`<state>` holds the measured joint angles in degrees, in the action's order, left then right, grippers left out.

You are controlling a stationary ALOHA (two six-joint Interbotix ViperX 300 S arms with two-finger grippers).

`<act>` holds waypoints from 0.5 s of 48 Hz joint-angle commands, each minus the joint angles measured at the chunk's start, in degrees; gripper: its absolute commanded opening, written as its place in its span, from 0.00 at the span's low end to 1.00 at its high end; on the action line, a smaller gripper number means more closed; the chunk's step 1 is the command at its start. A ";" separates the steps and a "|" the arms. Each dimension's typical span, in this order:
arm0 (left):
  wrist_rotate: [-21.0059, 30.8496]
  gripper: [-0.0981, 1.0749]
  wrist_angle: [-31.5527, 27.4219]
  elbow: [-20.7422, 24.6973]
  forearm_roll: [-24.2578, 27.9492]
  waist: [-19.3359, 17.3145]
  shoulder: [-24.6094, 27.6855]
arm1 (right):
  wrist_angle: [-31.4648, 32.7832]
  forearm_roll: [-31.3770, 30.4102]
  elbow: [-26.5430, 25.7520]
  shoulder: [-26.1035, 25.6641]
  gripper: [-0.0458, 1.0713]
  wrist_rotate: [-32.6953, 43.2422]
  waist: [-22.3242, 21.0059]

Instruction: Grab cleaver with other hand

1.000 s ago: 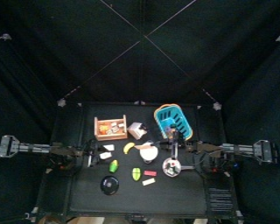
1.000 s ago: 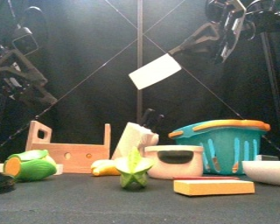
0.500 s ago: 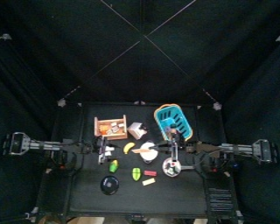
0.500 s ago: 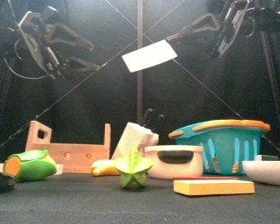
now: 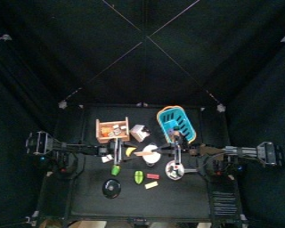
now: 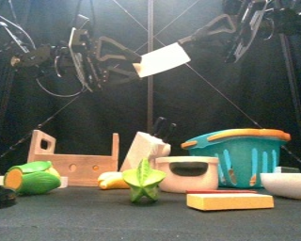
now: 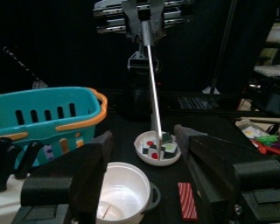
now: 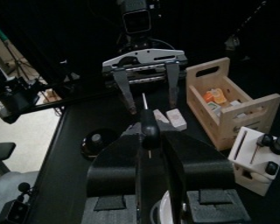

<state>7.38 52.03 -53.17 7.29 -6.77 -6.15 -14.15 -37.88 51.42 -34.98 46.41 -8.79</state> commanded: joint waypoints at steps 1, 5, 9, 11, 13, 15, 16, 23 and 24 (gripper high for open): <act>-0.18 0.78 0.70 1.58 -0.18 0.09 -0.09 | -0.44 0.09 -0.62 -0.35 0.43 -0.18 -0.09; -0.26 0.70 0.88 1.76 -0.18 0.18 -0.18 | -0.44 0.26 -0.26 -0.18 0.43 -0.09 -0.09; -0.26 0.60 1.05 1.58 -0.09 0.18 -0.53 | -0.53 0.44 0.09 0.26 0.43 0.09 -0.26; -0.26 0.55 0.97 1.32 -0.09 0.18 -0.70 | -0.44 0.53 0.35 0.53 0.43 0.18 -0.26; -0.26 0.50 0.97 1.05 0.00 0.18 -0.79 | -0.26 0.62 0.53 1.14 0.43 0.53 -0.18; -0.26 0.47 1.05 0.79 0.26 0.35 -0.88 | -0.18 0.70 0.70 1.76 0.43 0.62 0.09; -0.26 0.45 0.97 0.62 0.35 0.44 -1.05 | -0.18 0.79 0.79 2.20 0.43 0.62 0.18; -0.26 0.41 0.97 -0.97 0.88 1.76 -1.85 | 0.88 1.85 0.00 6.24 0.43 0.70 1.41; -0.26 0.41 0.97 -1.05 0.97 1.76 -1.85 | 1.23 2.11 -0.18 6.68 0.43 0.70 1.58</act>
<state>7.21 52.21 -54.84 8.00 -5.54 -6.77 -13.62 -36.47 52.56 -30.59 47.02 -8.09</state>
